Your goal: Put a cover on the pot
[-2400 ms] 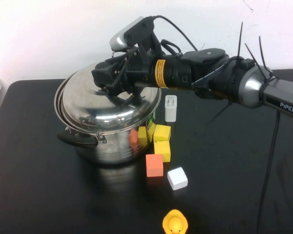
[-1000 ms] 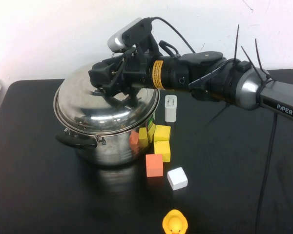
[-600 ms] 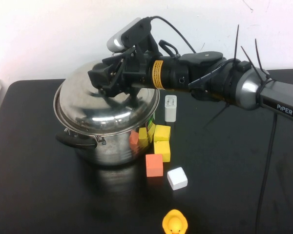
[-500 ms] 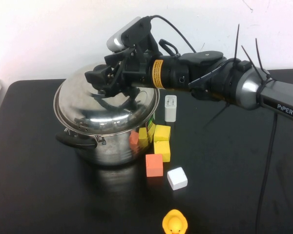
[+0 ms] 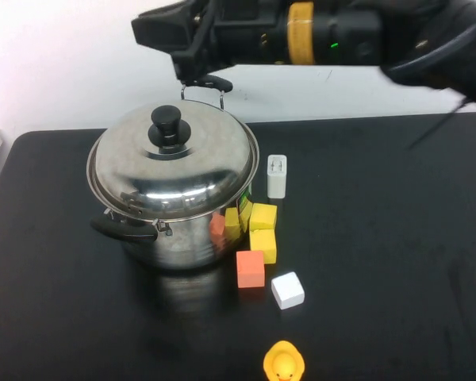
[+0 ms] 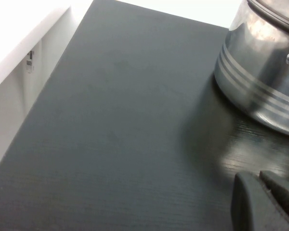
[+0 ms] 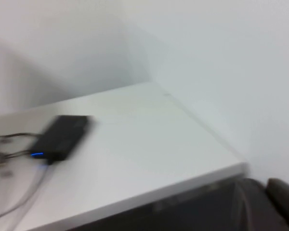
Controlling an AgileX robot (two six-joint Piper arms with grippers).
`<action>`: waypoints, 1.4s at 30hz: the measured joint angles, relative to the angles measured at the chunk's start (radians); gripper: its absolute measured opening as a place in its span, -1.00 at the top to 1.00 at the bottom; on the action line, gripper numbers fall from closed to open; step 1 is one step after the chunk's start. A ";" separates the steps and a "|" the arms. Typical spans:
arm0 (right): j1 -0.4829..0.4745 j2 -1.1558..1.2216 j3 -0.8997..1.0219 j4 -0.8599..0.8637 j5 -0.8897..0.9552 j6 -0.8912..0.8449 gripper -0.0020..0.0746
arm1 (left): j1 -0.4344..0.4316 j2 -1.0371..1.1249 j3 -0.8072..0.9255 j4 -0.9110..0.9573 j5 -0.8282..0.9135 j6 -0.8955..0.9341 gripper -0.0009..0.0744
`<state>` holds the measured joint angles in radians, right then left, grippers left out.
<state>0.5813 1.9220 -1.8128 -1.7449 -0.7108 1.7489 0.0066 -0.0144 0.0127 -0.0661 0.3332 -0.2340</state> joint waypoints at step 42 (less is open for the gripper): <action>-0.002 -1.460 1.460 0.545 0.704 -0.569 0.93 | 0.000 0.000 0.000 0.000 0.000 0.004 0.98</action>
<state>0.5792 0.4623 -0.3526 -1.1998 -0.0066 1.1799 0.0066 -0.0144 0.0127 -0.0661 0.3332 -0.2298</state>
